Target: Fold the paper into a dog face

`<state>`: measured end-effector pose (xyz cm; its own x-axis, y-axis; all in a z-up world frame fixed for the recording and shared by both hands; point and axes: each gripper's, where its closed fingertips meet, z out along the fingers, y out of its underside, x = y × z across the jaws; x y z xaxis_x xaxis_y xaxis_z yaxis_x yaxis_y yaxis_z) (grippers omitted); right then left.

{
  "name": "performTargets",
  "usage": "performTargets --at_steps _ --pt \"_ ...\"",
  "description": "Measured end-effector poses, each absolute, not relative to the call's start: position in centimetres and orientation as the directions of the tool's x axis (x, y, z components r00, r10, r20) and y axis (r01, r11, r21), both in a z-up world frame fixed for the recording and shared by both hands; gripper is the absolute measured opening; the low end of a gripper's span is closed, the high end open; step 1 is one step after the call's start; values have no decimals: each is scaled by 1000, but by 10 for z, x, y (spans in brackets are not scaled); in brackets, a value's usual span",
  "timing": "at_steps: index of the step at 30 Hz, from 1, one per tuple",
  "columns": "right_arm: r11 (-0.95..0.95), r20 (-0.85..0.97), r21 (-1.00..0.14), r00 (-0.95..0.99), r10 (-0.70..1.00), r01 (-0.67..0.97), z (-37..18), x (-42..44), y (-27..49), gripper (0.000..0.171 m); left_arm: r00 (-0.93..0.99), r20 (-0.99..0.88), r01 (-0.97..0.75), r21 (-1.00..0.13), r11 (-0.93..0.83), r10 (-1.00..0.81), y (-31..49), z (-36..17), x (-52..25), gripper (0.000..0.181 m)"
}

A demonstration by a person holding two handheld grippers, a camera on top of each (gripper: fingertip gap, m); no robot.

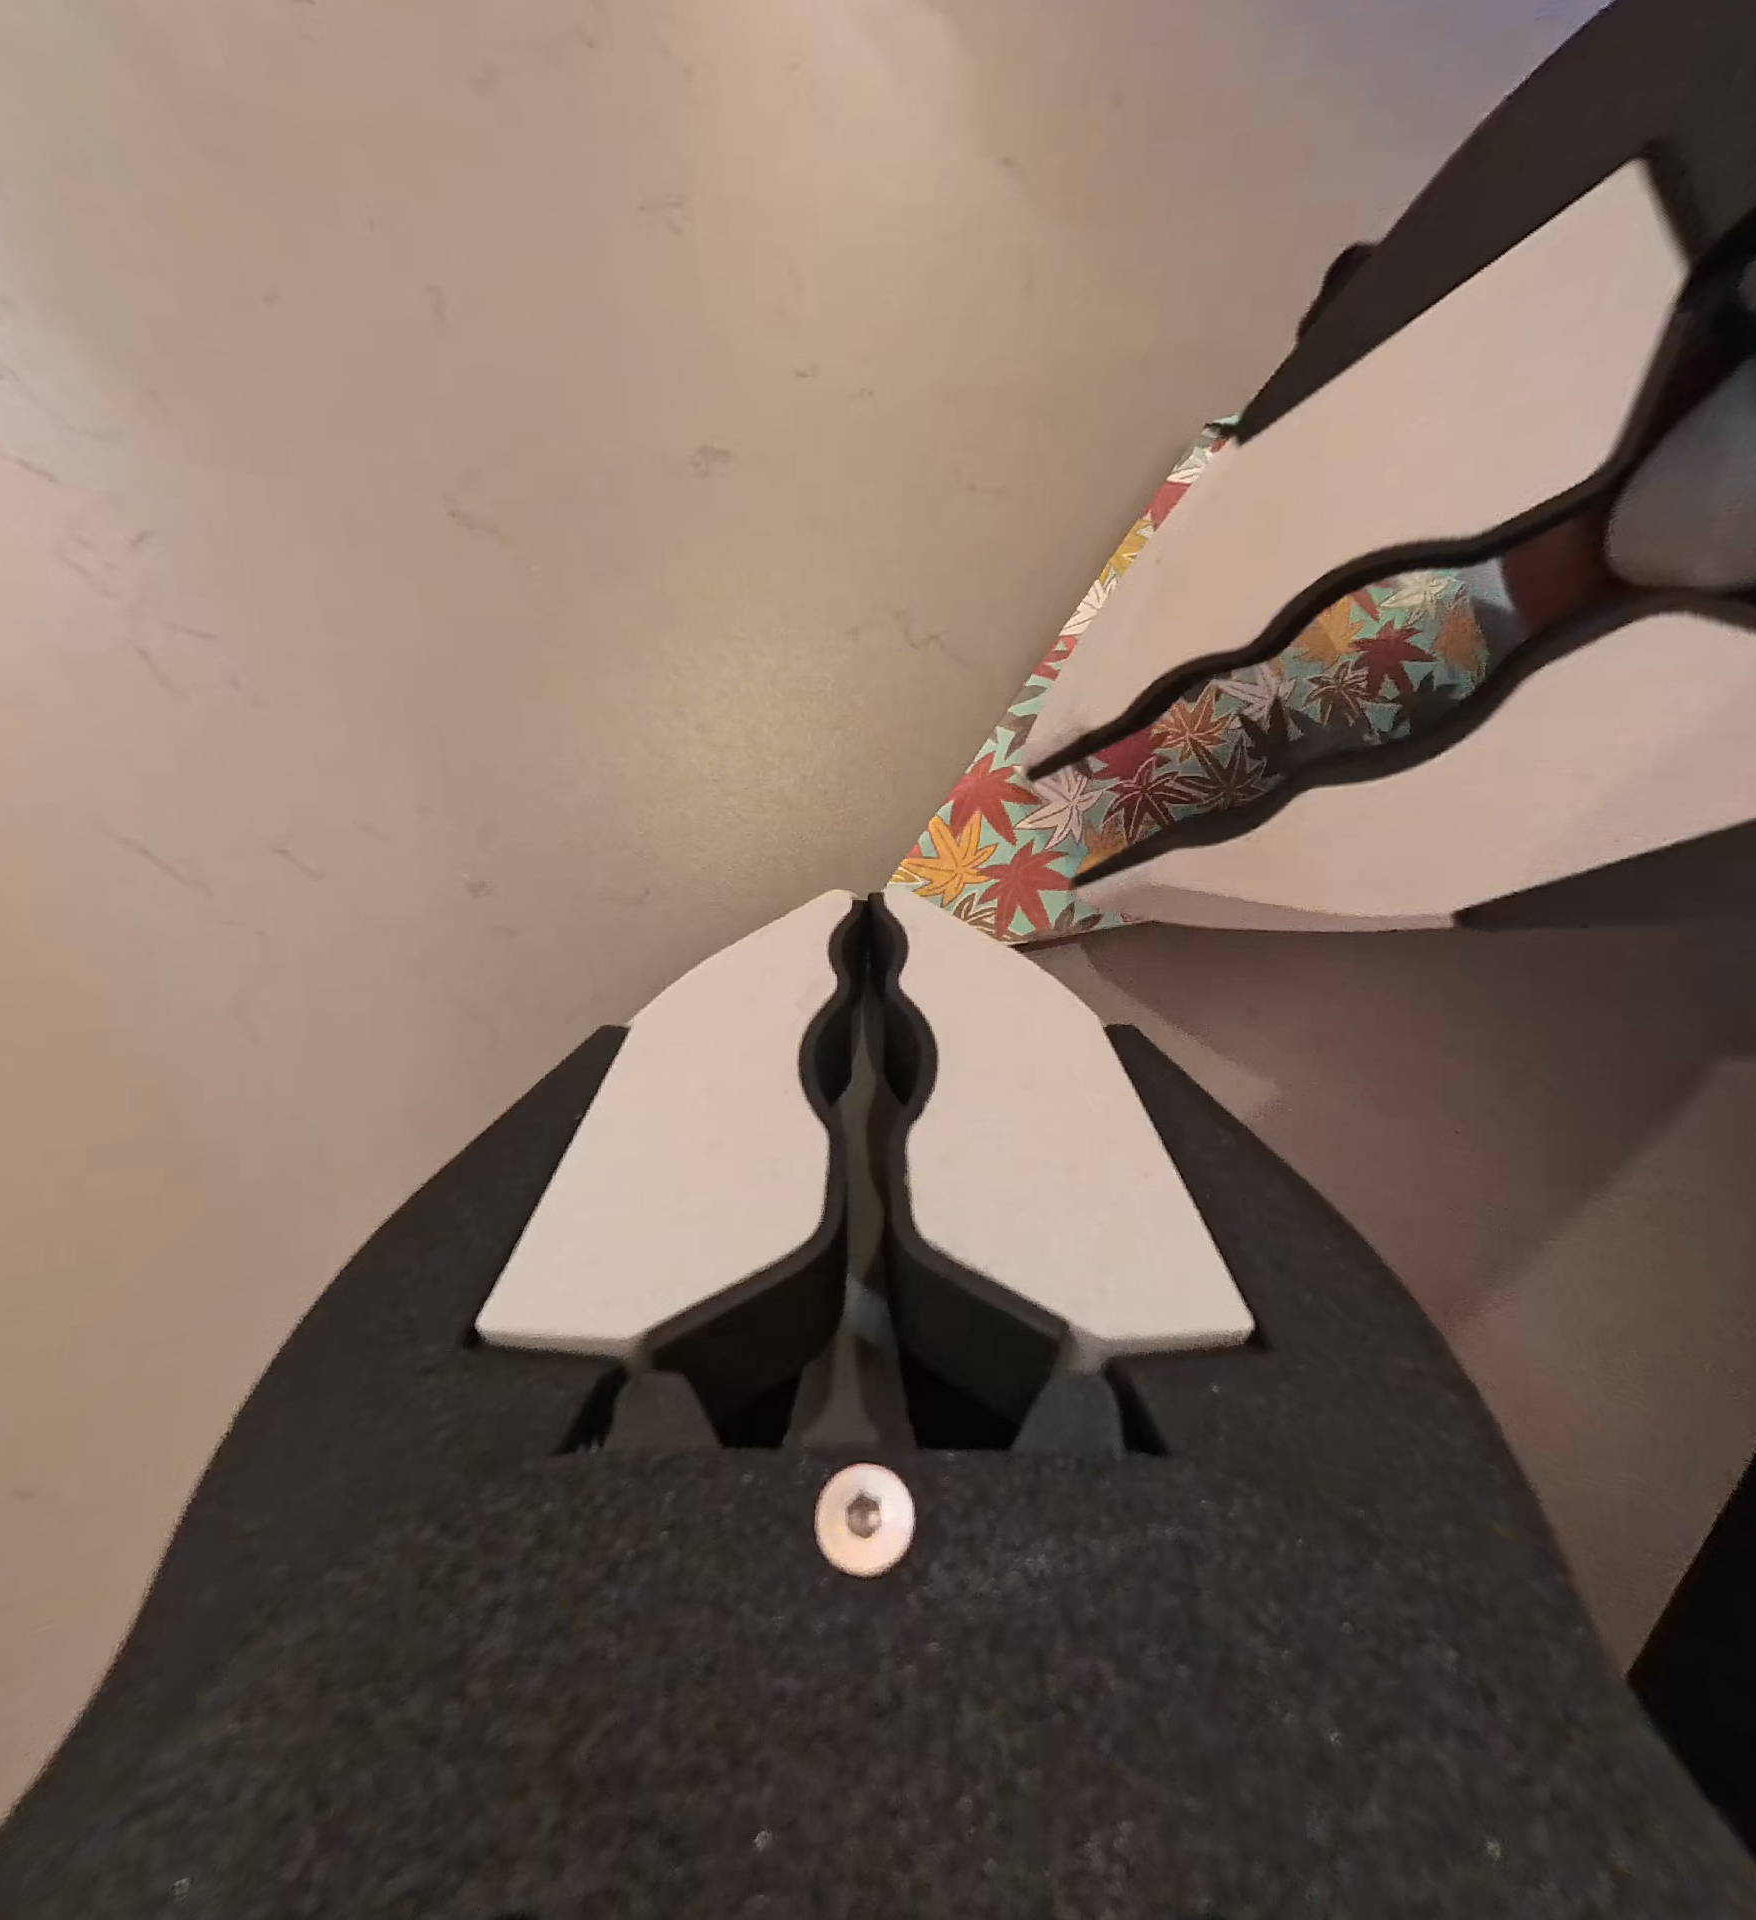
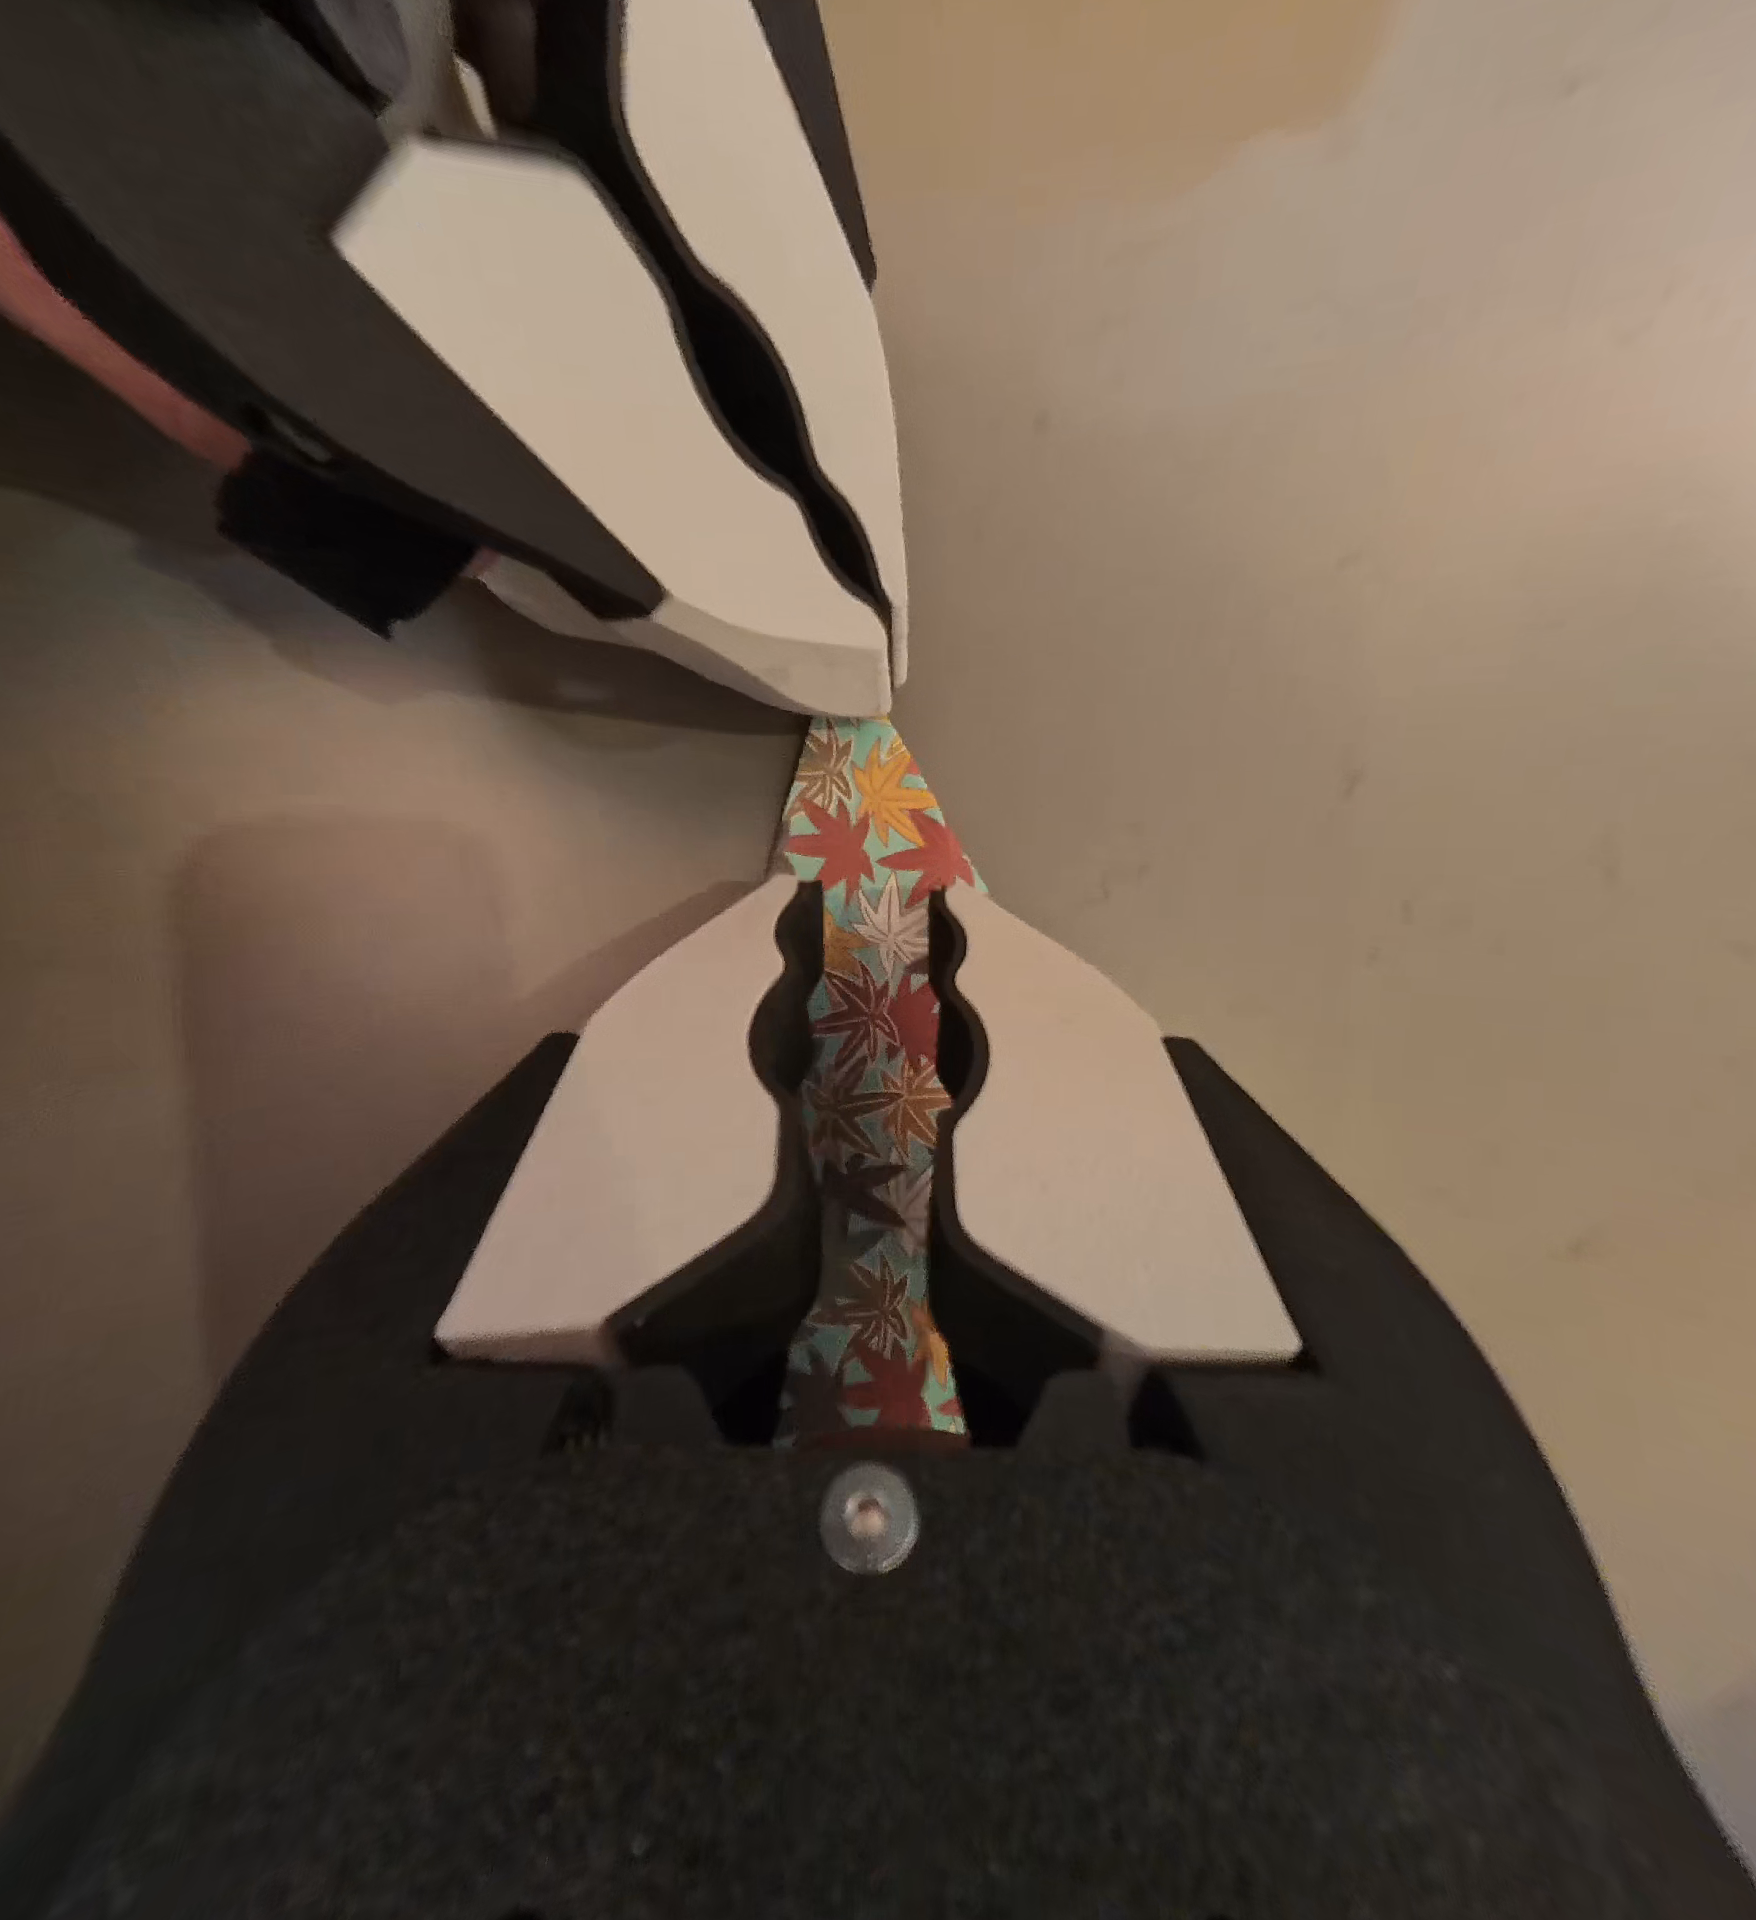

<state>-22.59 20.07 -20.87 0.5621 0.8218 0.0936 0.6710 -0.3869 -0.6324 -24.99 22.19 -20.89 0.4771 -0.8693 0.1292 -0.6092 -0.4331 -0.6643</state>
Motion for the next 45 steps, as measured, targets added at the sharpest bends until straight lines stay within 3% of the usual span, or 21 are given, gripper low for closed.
performTargets --at_steps 7,8,9,12,18,38,45 --pt "-366 136 -626 558 818 689 -209 -226 201 13 533 230 -540 -649 -537 -814 220 -202 -263 1" --pt "-377 131 -615 561 817 693 -209 -225 200 17 537 264 -516 -649 -559 -801 219 -200 -264 18" --pt "-392 112 -614 568 816 685 -206 -225 199 20 536 297 -498 -644 -580 -790 218 -199 -264 22" --pt "-425 22 -664 584 812 616 -194 -226 197 21 529 367 -461 -633 -622 -765 214 -197 -262 24" --pt "-420 22 -621 551 834 662 -203 -218 195 26 540 415 -429 -612 -664 -732 206 -193 -263 25" --pt "-441 32 -660 610 792 608 -210 -222 198 16 646 480 -286 -569 -771 -594 222 -197 -257 24" --pt "-443 32 -662 612 790 605 -210 -223 198 16 679 374 -368 -571 -734 -632 224 -204 -257 24"
